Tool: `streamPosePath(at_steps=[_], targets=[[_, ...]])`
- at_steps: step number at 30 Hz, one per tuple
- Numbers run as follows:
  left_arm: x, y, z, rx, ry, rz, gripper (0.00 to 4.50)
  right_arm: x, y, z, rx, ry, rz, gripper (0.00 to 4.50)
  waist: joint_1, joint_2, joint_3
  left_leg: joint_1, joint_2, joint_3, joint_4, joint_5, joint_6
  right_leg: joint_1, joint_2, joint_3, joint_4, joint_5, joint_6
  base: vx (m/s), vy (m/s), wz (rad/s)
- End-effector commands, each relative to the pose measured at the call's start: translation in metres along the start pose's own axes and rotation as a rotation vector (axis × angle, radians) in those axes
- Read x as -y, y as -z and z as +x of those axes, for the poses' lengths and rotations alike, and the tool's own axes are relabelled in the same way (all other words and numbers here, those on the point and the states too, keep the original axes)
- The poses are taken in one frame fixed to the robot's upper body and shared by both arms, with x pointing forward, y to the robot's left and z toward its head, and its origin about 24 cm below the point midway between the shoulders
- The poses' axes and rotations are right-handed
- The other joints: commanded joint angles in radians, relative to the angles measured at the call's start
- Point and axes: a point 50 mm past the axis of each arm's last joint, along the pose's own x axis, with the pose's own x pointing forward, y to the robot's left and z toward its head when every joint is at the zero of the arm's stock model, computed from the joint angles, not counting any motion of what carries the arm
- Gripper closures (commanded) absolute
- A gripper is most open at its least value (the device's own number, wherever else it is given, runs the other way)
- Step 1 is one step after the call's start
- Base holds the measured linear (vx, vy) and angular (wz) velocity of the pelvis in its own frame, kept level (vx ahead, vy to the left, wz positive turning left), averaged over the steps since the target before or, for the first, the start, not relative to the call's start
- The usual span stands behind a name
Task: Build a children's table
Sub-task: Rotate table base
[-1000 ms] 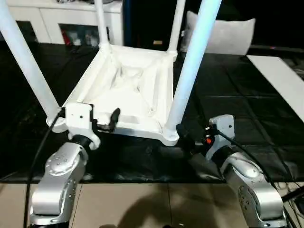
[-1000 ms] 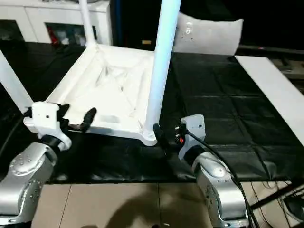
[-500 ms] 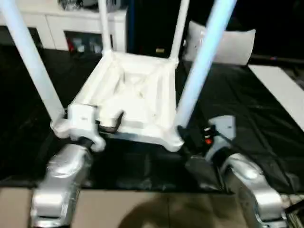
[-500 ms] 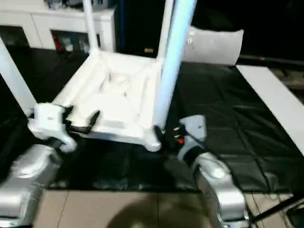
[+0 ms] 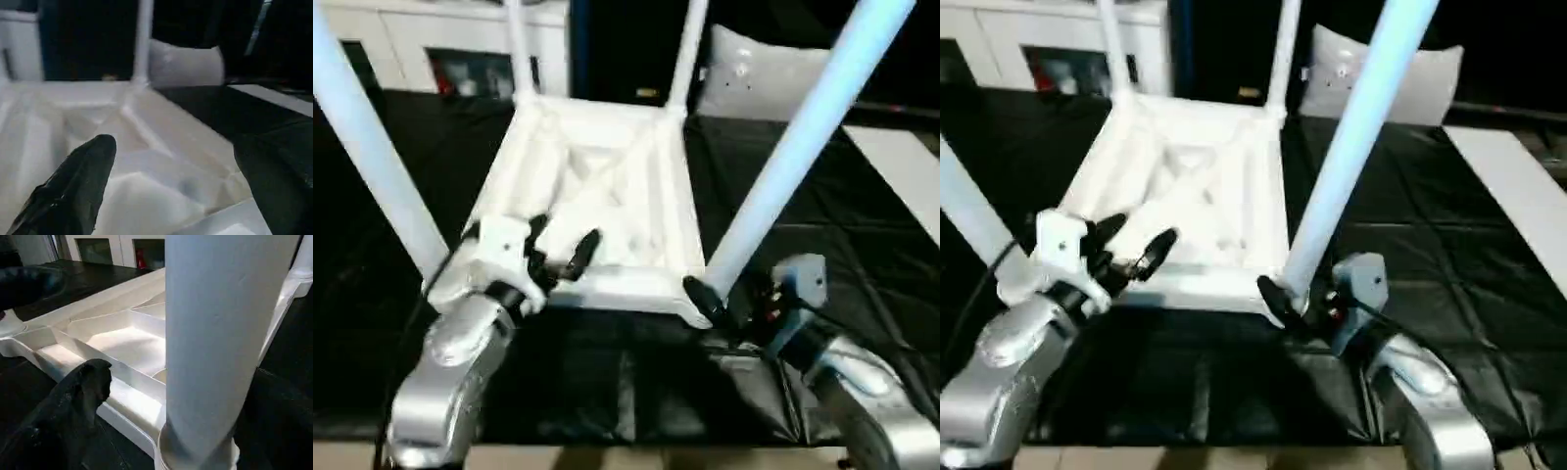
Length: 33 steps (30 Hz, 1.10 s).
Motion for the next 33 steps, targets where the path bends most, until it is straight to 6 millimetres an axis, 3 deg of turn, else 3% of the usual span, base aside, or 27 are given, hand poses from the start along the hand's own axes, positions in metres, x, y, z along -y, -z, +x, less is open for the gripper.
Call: streamPosePath(at_steps=[1,2,3,4,5,6,7,10,11,13,14,15,18,22,23,24,25,29,30,31,33], targets=[[0.004,0.000,0.002,0.006,0.051,-0.015,0.11,0.004,-0.004,-0.002,0.006,0.002,-0.003,0.00,0.008,0.004,-0.051,-0.008,-0.028,0.031,-0.046,0.502,0.032,0.083,-0.023,0.044,-0.041,0.733,-0.167,-0.052,-0.001,0.13],[0.005,0.000,0.003,0.010,0.086,-0.026,0.11,0.005,-0.005,-0.003,0.004,-0.001,-0.008,0.00,0.007,0.005,-0.049,0.002,-0.014,0.034,-0.063,0.405,0.030,0.076,-0.030,0.048,-0.054,0.646,-0.173,-0.076,0.000,0.18],[0.006,0.001,0.008,-0.013,0.145,-0.014,0.11,0.007,-0.006,-0.004,-0.010,-0.020,-0.018,0.00,0.003,0.004,-0.038,-0.013,-0.005,0.031,-0.079,0.324,0.017,0.079,-0.034,0.050,-0.065,0.521,-0.184,-0.129,-0.006,0.18],[0.006,0.002,0.011,-0.029,0.182,-0.004,0.11,0.008,-0.006,-0.005,-0.019,-0.034,-0.025,0.00,0.005,0.011,-0.033,-0.015,-0.001,0.030,-0.085,0.268,0.004,0.076,-0.038,0.047,-0.073,0.435,-0.185,-0.098,-0.006,0.08],[0.004,0.003,0.015,-0.039,0.210,0.020,0.11,0.010,-0.006,-0.007,-0.032,-0.048,-0.026,0.00,0.005,0.007,-0.025,-0.009,0.005,0.032,-0.093,0.146,-0.007,0.066,-0.045,0.046,-0.086,0.267,-0.180,-0.108,-0.010,-0.01],[0.003,0.005,0.020,-0.060,0.245,0.027,0.11,0.013,-0.007,-0.008,-0.041,-0.051,-0.035,0.00,0.008,0.008,-0.022,-0.010,0.007,0.032,-0.097,0.080,-0.011,0.067,-0.052,0.048,-0.092,0.155,-0.173,-0.114,-0.007,-0.02],[0.003,0.005,0.020,-0.060,0.245,0.027,0.11,0.013,-0.007,-0.008,-0.041,-0.051,-0.035,0.00,0.009,0.009,-0.018,-0.012,0.010,0.031,-0.102,0.041,-0.012,0.064,-0.056,0.047,-0.099,0.066,-0.166,-0.114,-0.007,-0.02],[-0.001,0.007,0.029,-0.078,0.290,0.057,0.11,0.018,-0.009,-0.010,-0.050,-0.049,-0.042,0.00,0.008,0.010,-0.016,-0.011,0.011,0.034,-0.105,-0.007,-0.010,0.055,-0.059,0.048,-0.112,-0.043,-0.156,-0.106,-0.006,-0.03],[-0.003,0.008,0.035,-0.090,0.306,0.073,0.11,0.022,-0.010,-0.011,-0.057,-0.045,-0.060,0.00,0.008,0.007,-0.017,-0.017,0.011,0.035,-0.106,-0.004,-0.007,0.057,-0.061,0.048,-0.116,-0.067,-0.154,-0.091,-0.005,0.00],[-0.013,0.009,0.057,-0.084,0.205,0.099,0.11,0.035,-0.015,-0.012,-0.063,-0.003,-0.099,0.00,0.006,0.009,-0.016,-0.014,0.008,0.042,-0.106,-0.034,-0.009,0.046,-0.054,0.046,-0.128,-0.129,-0.145,-0.087,0.002,0.01],[-0.014,0.009,0.063,-0.073,0.182,0.102,0.11,0.038,-0.016,-0.012,-0.065,0.004,-0.106,0.00,0.005,0.009,-0.019,-0.013,0.009,0.043,-0.104,-0.038,-0.011,0.044,-0.057,0.047,-0.126,-0.129,-0.149,-0.088,0.008,0.03],[-0.014,0.009,0.068,-0.066,0.176,0.095,0.11,0.040,-0.017,-0.012,-0.067,0.004,-0.119,0.00,0.005,0.003,-0.019,-0.023,0.010,0.044,-0.103,-0.025,-0.010,0.048,-0.058,0.049,-0.127,-0.115,-0.154,0.000,0.000,0.00],[-0.013,0.009,0.072,-0.067,0.183,0.073,0.11,0.041,-0.018,-0.013,-0.069,0.002,-0.126,0.00,0.006,0.001,-0.020,-0.032,0.009,0.044,-0.102,-0.003,-0.012,0.048,-0.060,0.050,-0.125,-0.104,-0.151,-0.022,0.002,0.00],[-0.011,0.009,0.087,-0.050,0.193,0.024,0.11,0.047,-0.021,-0.015,-0.077,0.008,-0.159,0.00,0.006,-0.003,-0.026,-0.038,0.004,0.046,-0.095,0.063,0.002,0.047,-0.054,0.051,-0.118,0.011,-0.162,0.000,0.000,0.00],[-0.012,0.008,0.095,-0.035,0.158,0.007,0.11,0.050,-0.023,-0.016,-0.077,0.015,-0.170,0.00,0.005,-0.009,-0.023,-0.041,0.005,0.047,-0.094,0.096,0.013,0.044,-0.052,0.051,-0.112,0.086,-0.179,0.000,0.000,0.00],[-0.013,0.007,0.100,-0.027,0.132,-0.005,0.11,0.052,-0.023,-0.016,-0.077,0.019,-0.176,0.00,0.004,-0.007,-0.021,-0.045,-0.002,0.049,-0.092,0.090,0.014,0.045,-0.046,0.048,-0.116,0.094,-0.185,0.000,0.000,0.00],[-0.015,0.007,0.106,-0.022,0.106,-0.002,0.11,0.055,-0.024,-0.016,-0.083,0.029,-0.177,0.00,0.004,-0.013,-0.017,-0.045,-0.001,0.048,-0.094,0.083,0.015,0.045,-0.049,0.048,-0.117,0.090,-0.188,0.000,0.000,0.00],[-0.016,0.007,0.115,-0.029,0.090,0.010,0.11,0.060,-0.022,-0.015,-0.099,0.039,-0.177,0.00,0.006,-0.014,-0.015,-0.047,0.005,0.046,-0.098,0.080,0.022,0.047,-0.054,0.046,-0.116,0.091,-0.191,0.000,0.000,0.00],[-0.014,0.007,0.117,-0.031,0.116,0.013,0.11,0.060,-0.021,-0.015,-0.105,0.031,-0.180,0.00,0.004,-0.015,-0.016,-0.049,0.006,0.046,-0.099,0.094,0.025,0.048,-0.054,0.045,-0.115,0.109,-0.192,0.000,0.000,0.00],[-0.010,0.010,0.118,-0.054,0.186,0.020,0.11,0.062,-0.021,-0.017,-0.115,0.027,-0.186,0.00,0.003,-0.018,-0.007,-0.049,0.003,0.047,-0.100,0.101,0.032,0.043,-0.052,0.046,-0.118,0.118,-0.188,0.000,0.000,0.00],[-0.002,0.015,0.116,-0.110,0.345,0.037,0.11,0.064,-0.022,-0.021,-0.132,0.016,-0.202,0.00,0.004,-0.013,-0.008,-0.045,0.007,0.047,-0.101,0.114,0.036,0.041,-0.056,0.048,-0.115,0.145,-0.198,0.000,0.000,0.00]])
